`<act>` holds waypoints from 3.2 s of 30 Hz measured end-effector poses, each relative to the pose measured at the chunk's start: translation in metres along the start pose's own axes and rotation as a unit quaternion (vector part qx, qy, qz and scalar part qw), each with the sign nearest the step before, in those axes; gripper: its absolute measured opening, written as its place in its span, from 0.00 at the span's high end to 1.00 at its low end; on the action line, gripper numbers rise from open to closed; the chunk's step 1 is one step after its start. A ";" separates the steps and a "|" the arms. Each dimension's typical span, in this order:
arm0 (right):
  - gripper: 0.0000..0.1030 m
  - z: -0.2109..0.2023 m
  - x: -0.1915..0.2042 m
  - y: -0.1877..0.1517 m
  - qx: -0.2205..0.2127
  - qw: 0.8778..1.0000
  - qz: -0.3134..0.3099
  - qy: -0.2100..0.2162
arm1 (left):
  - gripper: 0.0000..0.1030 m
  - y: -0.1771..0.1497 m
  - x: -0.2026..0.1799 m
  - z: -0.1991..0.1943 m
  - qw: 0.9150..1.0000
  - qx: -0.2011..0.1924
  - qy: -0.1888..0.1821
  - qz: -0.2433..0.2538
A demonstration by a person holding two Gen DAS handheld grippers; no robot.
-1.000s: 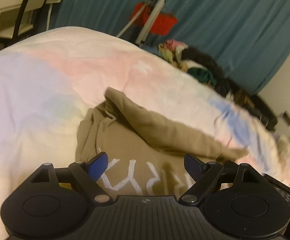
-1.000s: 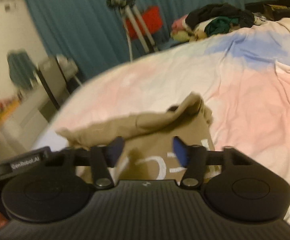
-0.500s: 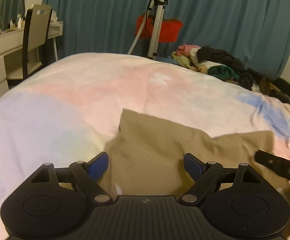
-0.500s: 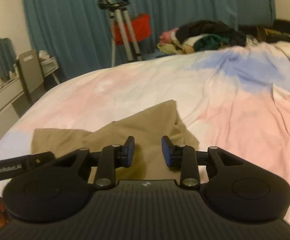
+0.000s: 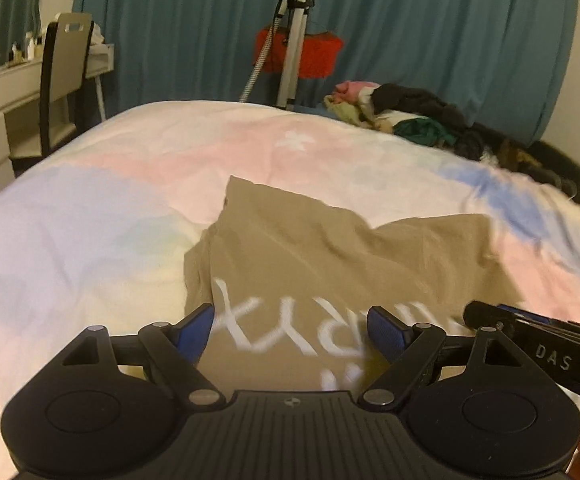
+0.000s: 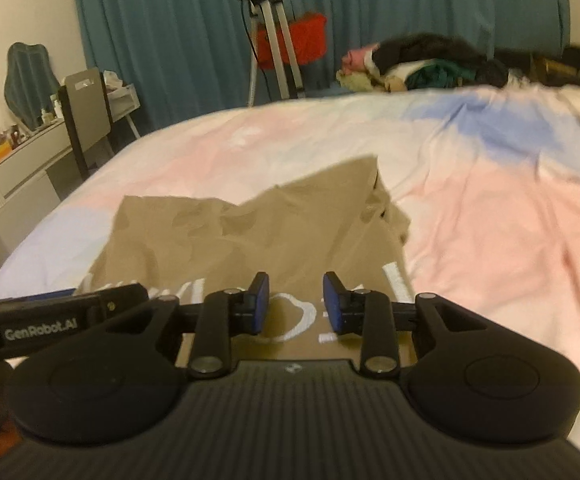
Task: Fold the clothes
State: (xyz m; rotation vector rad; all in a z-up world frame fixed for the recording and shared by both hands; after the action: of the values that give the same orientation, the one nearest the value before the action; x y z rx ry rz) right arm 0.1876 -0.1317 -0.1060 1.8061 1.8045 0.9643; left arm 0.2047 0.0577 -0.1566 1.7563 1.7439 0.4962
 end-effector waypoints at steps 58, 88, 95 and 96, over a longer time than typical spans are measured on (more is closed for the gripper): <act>0.84 0.021 -0.055 -0.054 0.022 0.847 0.481 0.226 | 0.54 -0.039 0.068 0.026 0.879 0.112 -0.236 -0.400; 0.85 -0.151 -0.264 0.162 -0.173 0.891 0.412 0.083 | 0.82 0.230 -0.258 -0.007 0.903 0.068 -0.385 -0.179; 0.84 -0.103 -0.339 0.214 -0.220 0.892 0.392 0.042 | 0.82 0.290 -0.352 0.061 0.920 0.001 -0.382 -0.091; 0.84 -0.090 -0.348 0.206 -0.213 0.895 0.391 0.035 | 0.82 0.282 -0.356 0.081 0.924 0.014 -0.372 -0.086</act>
State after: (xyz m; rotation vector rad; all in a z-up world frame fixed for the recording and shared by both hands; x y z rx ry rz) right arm 0.2943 -0.5051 0.0383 2.2154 0.7401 1.5679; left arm 0.4486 -0.2922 0.0202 1.5035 1.3231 -0.2596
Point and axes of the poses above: each gripper's, at about its wrist camera, not at the fingertips, and z roughly the way its jaws point, x to its left, y to its top, the point moved 9 cm from there along z, roughly the way its jaws point, and after that the axes turned 11 degrees about x, right-handed, at the moved point
